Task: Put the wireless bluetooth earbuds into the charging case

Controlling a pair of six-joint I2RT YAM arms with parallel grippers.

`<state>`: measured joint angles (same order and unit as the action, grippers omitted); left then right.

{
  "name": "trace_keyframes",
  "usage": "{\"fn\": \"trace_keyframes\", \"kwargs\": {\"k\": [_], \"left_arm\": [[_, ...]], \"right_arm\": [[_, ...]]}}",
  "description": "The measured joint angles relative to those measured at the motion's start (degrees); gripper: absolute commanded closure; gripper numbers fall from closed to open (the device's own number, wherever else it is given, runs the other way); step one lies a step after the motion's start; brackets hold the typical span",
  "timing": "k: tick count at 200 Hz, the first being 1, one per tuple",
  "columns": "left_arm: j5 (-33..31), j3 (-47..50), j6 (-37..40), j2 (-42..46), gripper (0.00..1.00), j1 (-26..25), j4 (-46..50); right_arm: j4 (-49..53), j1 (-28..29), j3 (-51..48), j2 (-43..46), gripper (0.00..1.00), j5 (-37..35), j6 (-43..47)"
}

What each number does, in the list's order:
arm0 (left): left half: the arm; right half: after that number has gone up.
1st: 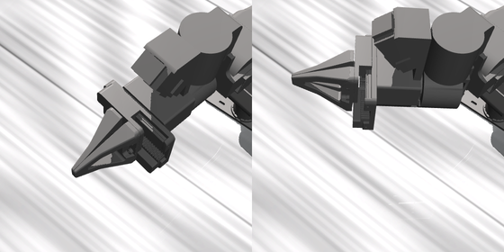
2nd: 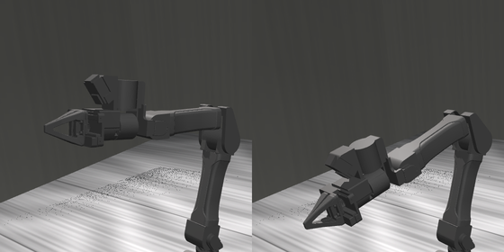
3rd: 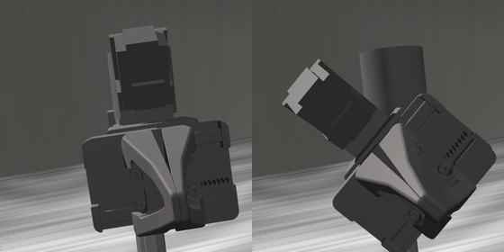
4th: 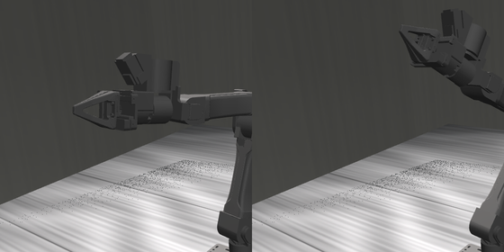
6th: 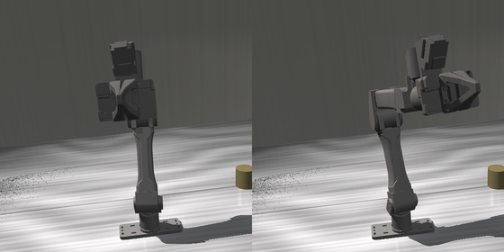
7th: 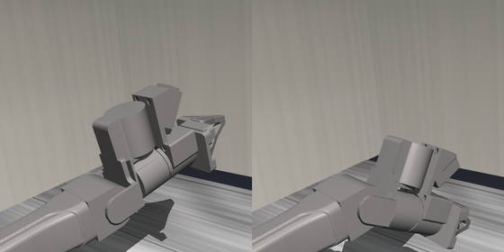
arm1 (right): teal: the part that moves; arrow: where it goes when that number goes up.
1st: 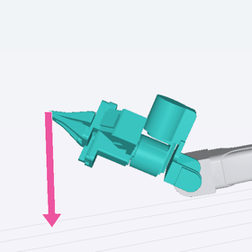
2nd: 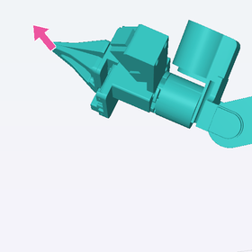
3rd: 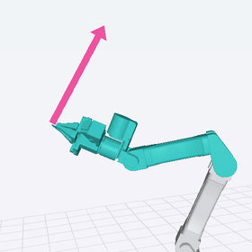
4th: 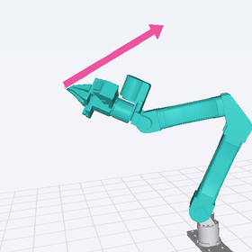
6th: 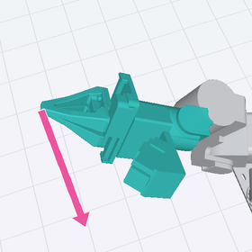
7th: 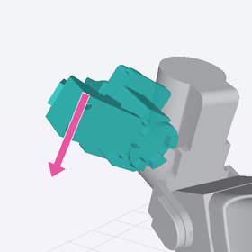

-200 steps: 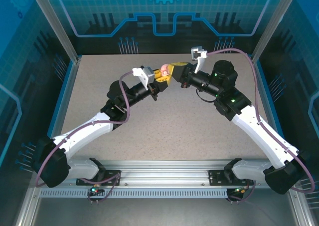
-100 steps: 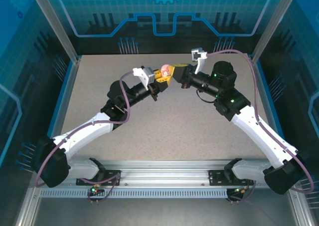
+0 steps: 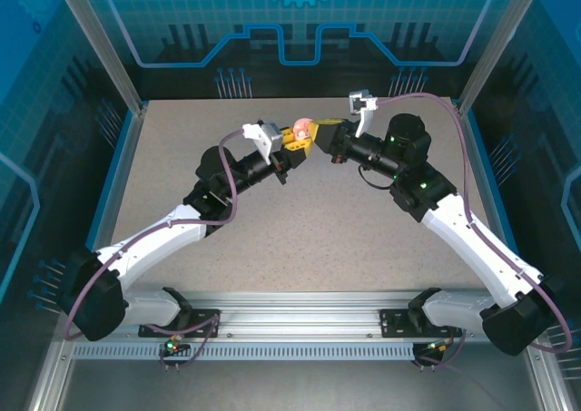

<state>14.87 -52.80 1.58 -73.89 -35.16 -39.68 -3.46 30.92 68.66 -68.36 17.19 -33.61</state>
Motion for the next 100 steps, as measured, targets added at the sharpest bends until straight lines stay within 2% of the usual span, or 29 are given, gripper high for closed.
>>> {"fn": "trace_keyframes", "kwargs": {"k": [58,100], "left_arm": [[0.0,0.0,0.0,0.0,1.00,0.0,0.1],[0.0,0.0,-0.1,0.0,1.00,0.0,-0.1]], "right_arm": [[0.5,-0.2,0.0,0.0,0.68,-0.2,0.2],[1.3,-0.5,0.0,0.0,0.43,-0.9,-0.7]]}}
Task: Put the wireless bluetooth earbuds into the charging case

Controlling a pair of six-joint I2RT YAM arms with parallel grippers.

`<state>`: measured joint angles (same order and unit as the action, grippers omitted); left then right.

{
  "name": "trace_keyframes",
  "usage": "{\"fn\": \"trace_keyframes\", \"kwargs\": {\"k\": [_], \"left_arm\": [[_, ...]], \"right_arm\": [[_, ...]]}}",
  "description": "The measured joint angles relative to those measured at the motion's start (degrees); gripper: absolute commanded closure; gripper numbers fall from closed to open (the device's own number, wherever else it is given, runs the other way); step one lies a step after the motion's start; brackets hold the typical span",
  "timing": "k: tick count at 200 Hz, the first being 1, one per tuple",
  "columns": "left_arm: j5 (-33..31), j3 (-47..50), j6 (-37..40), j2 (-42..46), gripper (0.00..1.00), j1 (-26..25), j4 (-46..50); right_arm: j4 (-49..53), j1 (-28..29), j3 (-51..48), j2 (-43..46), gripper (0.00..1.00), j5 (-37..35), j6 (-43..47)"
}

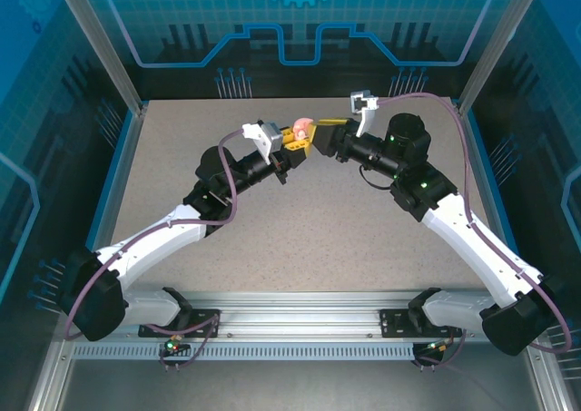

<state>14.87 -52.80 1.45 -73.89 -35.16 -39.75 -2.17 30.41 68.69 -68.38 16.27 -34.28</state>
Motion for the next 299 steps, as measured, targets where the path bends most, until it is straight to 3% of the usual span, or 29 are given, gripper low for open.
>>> {"fn": "trace_keyframes", "kwargs": {"k": [41,84,145,206,299], "left_arm": [[0.0,0.0,0.0,0.0,1.00,0.0,0.0],[0.0,0.0,0.0,0.0,1.00,0.0,0.0],[0.0,0.0,0.0,0.0,1.00,-0.2,0.0],[0.0,0.8,0.0,0.0,1.00,-0.3,0.0],[0.7,3.7,0.0,0.0,1.00,-0.5,0.9]], "right_arm": [[0.4,-0.3,0.4,0.0,0.19,-0.9,-0.5],[1.0,-0.9,0.4,0.6,0.11,-1.3,-0.3],[3.1,-1.9,0.4,4.8,0.10,-4.0,-0.2],[13.5,-5.0,1.9,5.1,0.10,-7.2,-0.2],[33.2,-8.1,19.8,-10.3,0.10,-6.6,0.5]]}}
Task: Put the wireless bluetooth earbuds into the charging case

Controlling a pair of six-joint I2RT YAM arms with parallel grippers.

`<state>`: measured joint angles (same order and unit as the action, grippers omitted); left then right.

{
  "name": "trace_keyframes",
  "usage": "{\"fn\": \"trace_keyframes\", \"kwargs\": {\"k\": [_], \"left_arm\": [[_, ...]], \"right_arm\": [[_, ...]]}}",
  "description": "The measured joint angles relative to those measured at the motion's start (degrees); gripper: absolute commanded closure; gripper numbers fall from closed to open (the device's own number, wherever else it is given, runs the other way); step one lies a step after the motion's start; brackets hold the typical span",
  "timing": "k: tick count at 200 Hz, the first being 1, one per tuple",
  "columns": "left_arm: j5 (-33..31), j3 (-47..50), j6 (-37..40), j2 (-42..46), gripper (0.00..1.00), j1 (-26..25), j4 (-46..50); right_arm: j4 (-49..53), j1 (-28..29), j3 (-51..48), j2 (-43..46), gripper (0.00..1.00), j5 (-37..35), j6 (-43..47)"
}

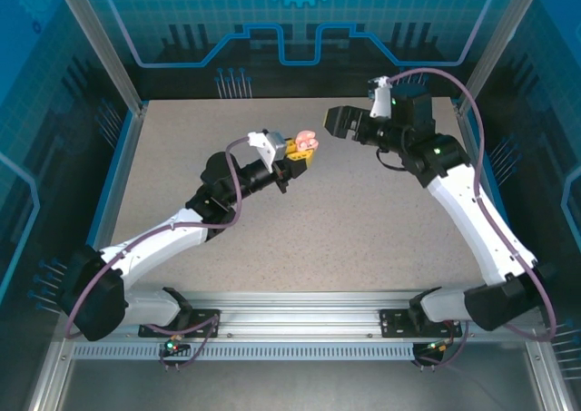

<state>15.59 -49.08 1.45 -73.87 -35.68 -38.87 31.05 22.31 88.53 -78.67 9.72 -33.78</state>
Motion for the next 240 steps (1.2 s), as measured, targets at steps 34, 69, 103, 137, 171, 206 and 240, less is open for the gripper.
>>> {"fn": "trace_keyframes", "kwargs": {"k": [34,69,103,137,171,206,240], "left_arm": [[0.9,0.5,0.0,0.0,1.00,-0.2,0.1],[1.7,0.5,0.0,-0.4,1.00,-0.4,0.0],[2.3,0.5,-0.1,-1.7,1.00,-0.8,0.0],[2.5,0.5,-0.1,-2.1,1.00,-1.1,0.0],[2.5,0.5,-0.1,-2.1,1.00,-1.2,0.0],[2.5,0.4,-0.1,-2.3,1.00,-1.2,0.1],[2.4,-0.3,-0.1,-3.3,1.00,-1.2,0.2]], "right_arm": [[6.1,-0.7,6.7,-6.6,0.11,1.2,1.0],[12.3,-0.8,16.1,-13.9,0.11,2.1,2.3],[17.5,-0.9,24.2,-20.2,0.13,2.8,3.7],[21.3,-0.8,27.5,-24.2,0.15,3.3,4.8],[23.6,0.5,27.7,-25.2,0.16,3.4,5.8],[23.8,1.8,27.2,-25.1,0.16,3.4,6.2],[23.8,2.3,24.9,-23.9,0.16,3.4,6.7]]}}
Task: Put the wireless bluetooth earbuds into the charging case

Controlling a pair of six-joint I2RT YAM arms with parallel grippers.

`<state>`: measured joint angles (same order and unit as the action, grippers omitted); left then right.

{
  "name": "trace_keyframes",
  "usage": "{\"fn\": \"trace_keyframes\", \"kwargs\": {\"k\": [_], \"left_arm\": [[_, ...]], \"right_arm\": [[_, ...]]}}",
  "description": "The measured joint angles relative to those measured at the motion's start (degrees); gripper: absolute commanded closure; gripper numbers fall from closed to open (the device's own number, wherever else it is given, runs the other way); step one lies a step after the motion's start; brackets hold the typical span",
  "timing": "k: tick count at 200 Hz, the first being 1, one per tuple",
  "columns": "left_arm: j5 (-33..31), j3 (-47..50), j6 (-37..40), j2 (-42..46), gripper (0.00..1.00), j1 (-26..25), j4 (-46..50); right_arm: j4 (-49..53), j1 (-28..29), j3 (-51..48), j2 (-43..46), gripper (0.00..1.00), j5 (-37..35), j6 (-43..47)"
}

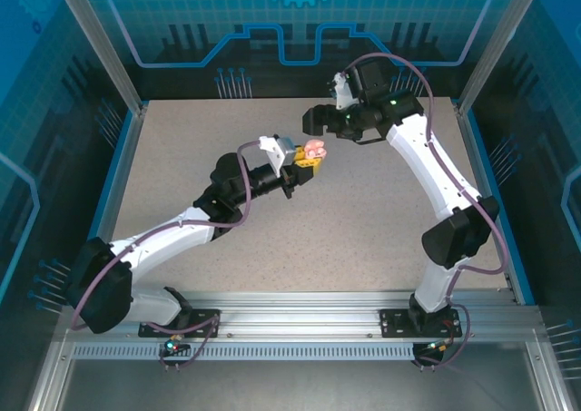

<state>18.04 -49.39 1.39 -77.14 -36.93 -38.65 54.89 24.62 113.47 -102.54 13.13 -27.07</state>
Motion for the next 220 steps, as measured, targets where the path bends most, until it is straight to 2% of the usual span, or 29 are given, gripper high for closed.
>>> {"fn": "trace_keyframes", "kwargs": {"k": [99,166,220], "left_arm": [[-0.1,-2.0,0.1,-2.1,1.00,-0.5,1.5],[-0.2,-2.0,0.0,-2.5,1.00,-0.7,1.7],[-2.4,-0.5,-1.5,-2.5,1.00,-0.6,1.3]], "right_arm": [[-2.3,0.6,-9.7,10.9,0.17,0.8,0.3],[-4.3,0.0,-12.5,12.9,0.12,0.0,-1.1],[-9.9,-5.4,-17.8,17.7,0.10,-1.4,-5.8]]}}
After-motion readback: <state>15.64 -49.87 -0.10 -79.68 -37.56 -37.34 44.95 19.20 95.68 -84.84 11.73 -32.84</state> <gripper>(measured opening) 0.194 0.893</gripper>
